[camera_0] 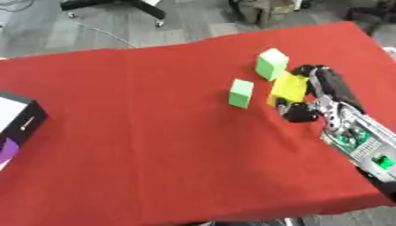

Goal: Pick up the objects with one hand, pass them to the other hand, and then place them into the box on the other side of the table.

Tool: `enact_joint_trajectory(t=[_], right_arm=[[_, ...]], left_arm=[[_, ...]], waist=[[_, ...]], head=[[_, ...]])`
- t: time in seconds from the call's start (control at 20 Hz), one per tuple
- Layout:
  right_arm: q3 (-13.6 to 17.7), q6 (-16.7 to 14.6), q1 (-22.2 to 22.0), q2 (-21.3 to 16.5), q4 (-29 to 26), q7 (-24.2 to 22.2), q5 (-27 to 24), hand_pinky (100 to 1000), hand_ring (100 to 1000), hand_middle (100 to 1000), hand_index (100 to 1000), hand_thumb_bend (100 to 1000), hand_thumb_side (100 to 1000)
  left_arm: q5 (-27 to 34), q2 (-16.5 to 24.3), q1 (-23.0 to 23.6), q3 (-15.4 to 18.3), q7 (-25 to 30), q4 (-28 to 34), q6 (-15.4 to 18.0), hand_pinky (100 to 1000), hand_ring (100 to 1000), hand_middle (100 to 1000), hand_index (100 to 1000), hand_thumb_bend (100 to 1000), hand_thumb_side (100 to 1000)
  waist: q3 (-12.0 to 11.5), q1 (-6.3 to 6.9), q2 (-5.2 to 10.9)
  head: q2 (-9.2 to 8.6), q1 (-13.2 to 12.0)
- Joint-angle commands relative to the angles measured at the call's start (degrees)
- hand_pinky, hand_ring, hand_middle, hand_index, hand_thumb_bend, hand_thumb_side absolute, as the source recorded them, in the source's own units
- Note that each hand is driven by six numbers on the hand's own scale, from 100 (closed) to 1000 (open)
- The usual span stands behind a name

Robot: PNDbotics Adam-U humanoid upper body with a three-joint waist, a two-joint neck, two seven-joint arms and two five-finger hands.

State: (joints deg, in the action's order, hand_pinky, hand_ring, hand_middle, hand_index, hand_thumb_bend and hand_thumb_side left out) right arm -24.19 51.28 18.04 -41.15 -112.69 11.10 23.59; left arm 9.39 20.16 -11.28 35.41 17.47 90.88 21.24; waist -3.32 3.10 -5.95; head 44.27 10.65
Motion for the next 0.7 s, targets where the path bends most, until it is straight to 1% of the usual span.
enact_joint_trajectory(t=[0.05, 0.3, 0.5, 0.6, 0.7], right_arm=[[-2.0, -1.0, 3.0, -0.9, -1.9, -1.8, 2.9, 100, 620, 330, 578, 222, 100], [-6.7, -4.9, 8.2, 1.1, -1.9, -5.8, 7.0, 100, 633, 344, 584, 235, 100], [-10.2, -8.3, 12.0, 3.1, -1.9, -9.2, 10.4, 100, 646, 355, 587, 241, 100], [-11.8, -10.1, 13.6, 4.0, -1.9, -10.9, 12.2, 100, 658, 363, 588, 250, 100], [-12.7, -11.8, 14.7, 4.6, -1.9, -12.7, 13.9, 100, 674, 376, 589, 264, 100]], left_arm=[[2.2, 4.9, -1.4, -3.1, 2.7, -2.5, 2.6, 801, 682, 642, 867, 736, 864], [5.1, 9.3, -3.9, -8.9, 6.7, -8.4, 6.6, 803, 692, 645, 866, 679, 833], [6.5, 12.6, -8.1, -14.4, 10.2, -13.5, 10.1, 802, 698, 654, 867, 621, 807], [6.4, 14.1, -10.7, -17.3, 11.9, -15.4, 11.8, 791, 702, 661, 868, 613, 825], [5.8, 15.0, -13.2, -20.1, 13.6, -17.4, 13.5, 788, 702, 664, 868, 610, 843]], waist=[[0.2, 0.08, 0.46], [0.5, 0.28, 0.57], [0.9, 0.35, 0.69], [1.2, 0.31, 0.71], [1.4, 0.24, 0.7]], head=[[-0.15, -0.2], [-0.15, -0.2], [-0.15, -0.8], [-0.15, -1.2], [-0.15, -1.6]])
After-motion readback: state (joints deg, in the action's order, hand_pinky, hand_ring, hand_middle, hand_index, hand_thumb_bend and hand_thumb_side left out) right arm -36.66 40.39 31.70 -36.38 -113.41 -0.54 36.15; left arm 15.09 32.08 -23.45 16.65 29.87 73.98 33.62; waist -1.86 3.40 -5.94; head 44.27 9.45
